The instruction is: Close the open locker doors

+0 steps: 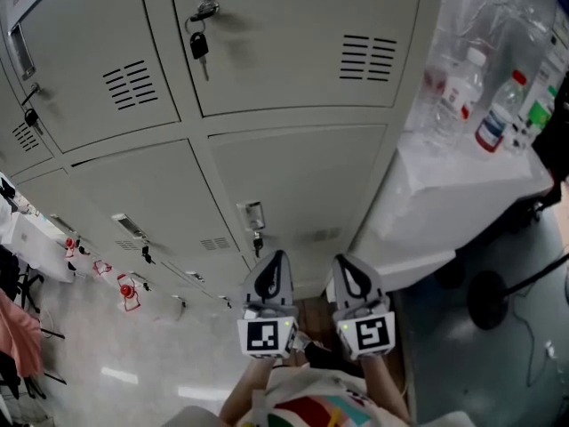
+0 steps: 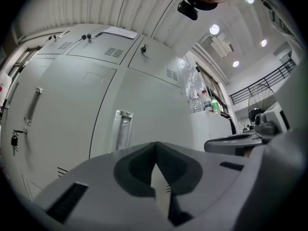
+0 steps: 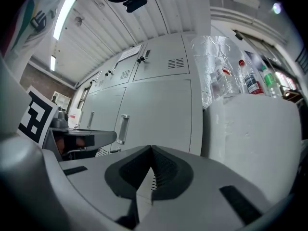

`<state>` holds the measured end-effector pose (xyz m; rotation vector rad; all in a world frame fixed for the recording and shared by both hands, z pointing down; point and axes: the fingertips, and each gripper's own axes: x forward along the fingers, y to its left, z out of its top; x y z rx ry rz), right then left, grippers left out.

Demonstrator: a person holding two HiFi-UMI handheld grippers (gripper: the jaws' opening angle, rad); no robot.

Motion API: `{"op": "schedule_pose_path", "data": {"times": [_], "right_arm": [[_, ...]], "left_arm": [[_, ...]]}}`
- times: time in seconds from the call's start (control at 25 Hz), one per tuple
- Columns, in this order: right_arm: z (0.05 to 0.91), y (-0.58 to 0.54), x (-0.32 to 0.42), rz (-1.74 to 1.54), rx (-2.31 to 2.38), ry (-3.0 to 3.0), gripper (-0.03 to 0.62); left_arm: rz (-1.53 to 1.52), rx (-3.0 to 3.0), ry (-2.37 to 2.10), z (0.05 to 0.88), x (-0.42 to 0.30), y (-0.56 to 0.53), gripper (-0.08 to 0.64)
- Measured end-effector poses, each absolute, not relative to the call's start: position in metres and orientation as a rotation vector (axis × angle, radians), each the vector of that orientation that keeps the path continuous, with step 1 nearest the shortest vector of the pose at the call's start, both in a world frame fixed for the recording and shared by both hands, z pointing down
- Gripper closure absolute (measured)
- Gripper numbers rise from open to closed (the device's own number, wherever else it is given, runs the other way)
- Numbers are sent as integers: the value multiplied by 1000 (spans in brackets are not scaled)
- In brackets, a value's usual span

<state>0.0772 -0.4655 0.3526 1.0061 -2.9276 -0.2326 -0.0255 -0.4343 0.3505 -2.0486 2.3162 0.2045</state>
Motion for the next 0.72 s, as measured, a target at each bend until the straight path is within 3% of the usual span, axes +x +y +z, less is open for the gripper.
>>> {"op": "schedule_pose_path", "data": {"times": [0.72], "right_arm": [[356, -468, 72, -211, 1005, -2932, 588]], "left_arm": [[207, -2092, 2323, 359, -28, -442, 554]]}}
